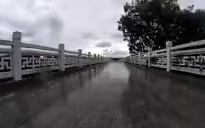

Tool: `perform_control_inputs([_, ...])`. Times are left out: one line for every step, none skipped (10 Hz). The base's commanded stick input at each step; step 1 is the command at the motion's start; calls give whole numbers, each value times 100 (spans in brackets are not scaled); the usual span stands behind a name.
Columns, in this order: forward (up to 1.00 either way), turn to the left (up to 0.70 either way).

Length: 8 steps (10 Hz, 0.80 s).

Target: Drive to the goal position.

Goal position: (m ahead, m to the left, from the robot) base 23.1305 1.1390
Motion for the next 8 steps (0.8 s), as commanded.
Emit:
perform_control_inputs([38, 0])
perform_control_inputs([38, 0])
perform_control_inputs([38, 0])
perform_control_inputs([38, 0])
perform_control_inputs([38, 0])
perform_control_inputs([38, 0])
perform_control_inputs([38, 0])
perform_control_inputs([38, 0])
